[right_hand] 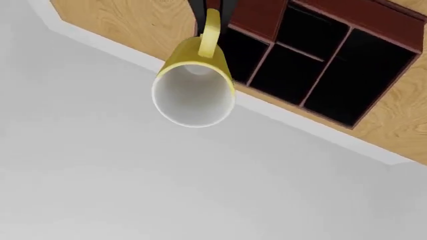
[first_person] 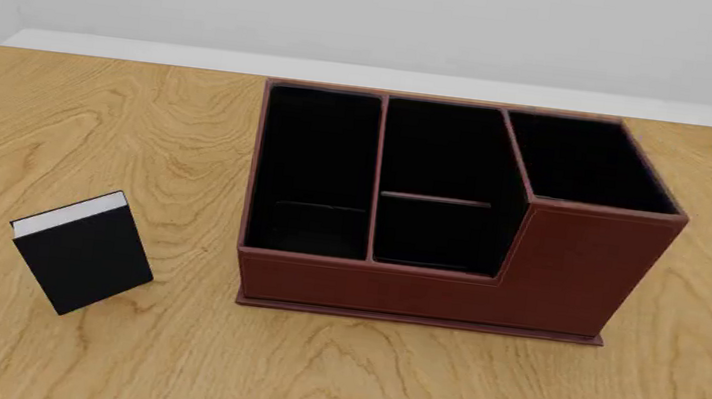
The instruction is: Pick up the yellow and white mug and place it to the right of the caddy.
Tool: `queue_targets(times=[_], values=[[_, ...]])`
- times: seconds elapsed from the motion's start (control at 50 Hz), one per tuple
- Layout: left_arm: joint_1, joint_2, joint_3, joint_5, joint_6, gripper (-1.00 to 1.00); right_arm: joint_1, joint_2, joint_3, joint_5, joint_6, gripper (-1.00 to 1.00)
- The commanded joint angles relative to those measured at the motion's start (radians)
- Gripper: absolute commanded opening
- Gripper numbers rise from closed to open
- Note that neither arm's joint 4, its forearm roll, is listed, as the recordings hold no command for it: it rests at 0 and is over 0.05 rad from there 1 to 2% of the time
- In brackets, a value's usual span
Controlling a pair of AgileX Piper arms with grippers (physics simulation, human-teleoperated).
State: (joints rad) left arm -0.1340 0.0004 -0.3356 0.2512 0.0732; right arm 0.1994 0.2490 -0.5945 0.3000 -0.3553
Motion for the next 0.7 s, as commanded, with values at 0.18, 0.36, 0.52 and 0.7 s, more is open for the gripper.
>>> queue_targets(times=[0.18,0.36,0.52,0.7], values=[[-0.008,0.0,-0.009,0.007,0.006,1.0,-0.088,0.0,-0.017,0.0,0.024,-1.0],[-0.009,0.0,-0.006,0.007,0.008,1.0,-0.124,0.02,0.002,-0.033,0.047,-1.0],[-0.011,0.0,-0.009,0.008,0.011,1.0,-0.176,0.041,0.015,-0.065,0.072,-1.0],[-0.012,0.0,0.001,0.001,0.011,1.0,-0.212,0.061,0.033,-0.093,0.099,-1.0]])
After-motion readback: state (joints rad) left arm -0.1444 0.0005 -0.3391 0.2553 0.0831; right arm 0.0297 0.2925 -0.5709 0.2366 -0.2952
